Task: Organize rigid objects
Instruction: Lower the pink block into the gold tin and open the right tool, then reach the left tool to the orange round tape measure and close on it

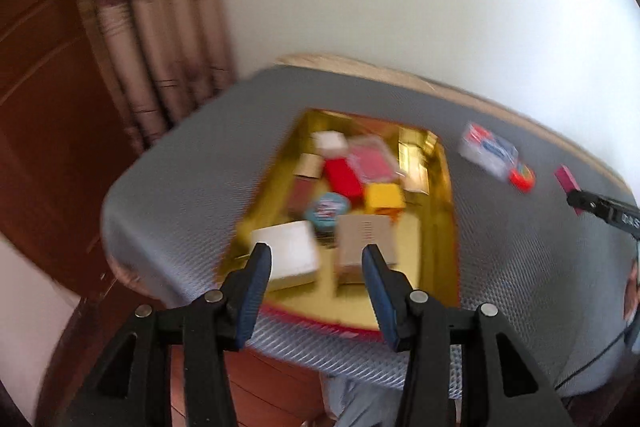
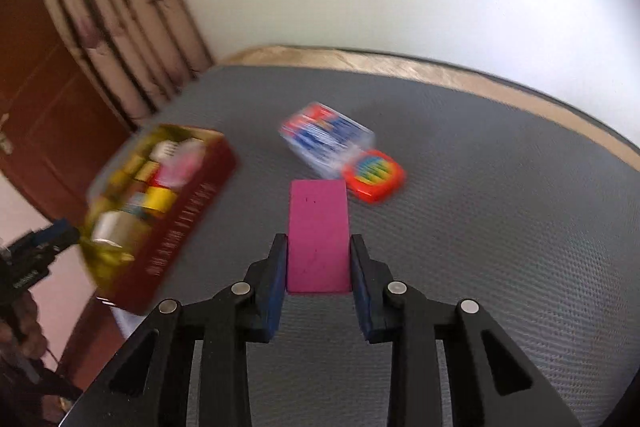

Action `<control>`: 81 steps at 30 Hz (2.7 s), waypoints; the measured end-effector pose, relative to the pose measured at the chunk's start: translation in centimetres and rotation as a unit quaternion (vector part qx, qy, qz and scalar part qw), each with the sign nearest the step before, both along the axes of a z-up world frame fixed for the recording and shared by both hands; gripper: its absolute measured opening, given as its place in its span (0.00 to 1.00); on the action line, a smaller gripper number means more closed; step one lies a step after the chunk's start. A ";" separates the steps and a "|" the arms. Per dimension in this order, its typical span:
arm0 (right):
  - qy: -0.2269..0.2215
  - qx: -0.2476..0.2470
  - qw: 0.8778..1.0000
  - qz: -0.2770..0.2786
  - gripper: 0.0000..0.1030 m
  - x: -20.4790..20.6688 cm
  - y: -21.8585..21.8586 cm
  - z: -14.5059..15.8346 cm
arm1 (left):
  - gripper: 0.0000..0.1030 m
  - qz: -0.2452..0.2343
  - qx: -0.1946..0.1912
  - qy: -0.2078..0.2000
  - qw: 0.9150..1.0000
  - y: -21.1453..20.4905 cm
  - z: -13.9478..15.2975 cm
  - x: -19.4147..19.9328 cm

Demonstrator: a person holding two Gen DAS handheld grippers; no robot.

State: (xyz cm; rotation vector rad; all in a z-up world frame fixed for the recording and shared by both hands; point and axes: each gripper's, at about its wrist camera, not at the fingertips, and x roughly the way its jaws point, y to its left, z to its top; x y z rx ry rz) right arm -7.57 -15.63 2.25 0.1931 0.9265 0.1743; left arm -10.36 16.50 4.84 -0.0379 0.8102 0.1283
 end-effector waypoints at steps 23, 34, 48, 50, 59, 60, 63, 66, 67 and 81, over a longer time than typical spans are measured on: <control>0.059 0.006 0.994 0.094 0.26 8.8 19.6 -2.0 | 0.53 0.031 -0.061 -0.009 0.998 4.0 -1.0 -4.1; 0.075 -0.023 0.993 0.084 0.26 10.4 20.6 -3.5 | 0.53 0.038 -0.068 0.014 0.997 4.5 -1.8 -3.5; 0.081 -0.029 0.994 0.069 0.29 11.3 21.2 -4.3 | 0.53 0.040 -0.058 0.026 0.997 4.5 -2.3 -3.1; 0.077 -0.027 0.995 0.066 0.29 11.2 21.1 -4.1 | 0.53 0.039 -0.056 0.030 0.997 4.5 -2.5 -3.0; 0.027 0.026 0.999 0.021 0.42 8.8 18.0 -1.6 | 0.53 0.032 -0.045 0.041 0.998 4.2 -2.9 -2.9; 0.017 0.030 0.999 0.010 0.45 8.1 17.2 -1.3 | 0.53 0.032 -0.044 0.042 0.998 4.0 -2.8 -2.8; -0.008 0.015 0.999 -0.042 0.63 5.1 13.4 -1.3 | 0.53 0.032 -0.041 0.042 0.998 4.0 -2.8 -2.8; 0.000 -0.037 0.995 -0.092 0.66 2.5 9.0 -3.0 | 0.53 0.030 -0.039 0.041 0.998 3.9 -2.8 -2.9; 0.010 -0.057 0.992 -0.108 0.66 1.8 7.3 -3.7 | 0.53 0.031 -0.037 0.040 0.998 3.8 -2.8 -3.0; 0.052 -0.116 0.951 -0.281 0.90 -7.0 -11.3 -7.1 | 0.53 -0.012 0.017 0.033 0.999 -0.8 -1.7 -3.7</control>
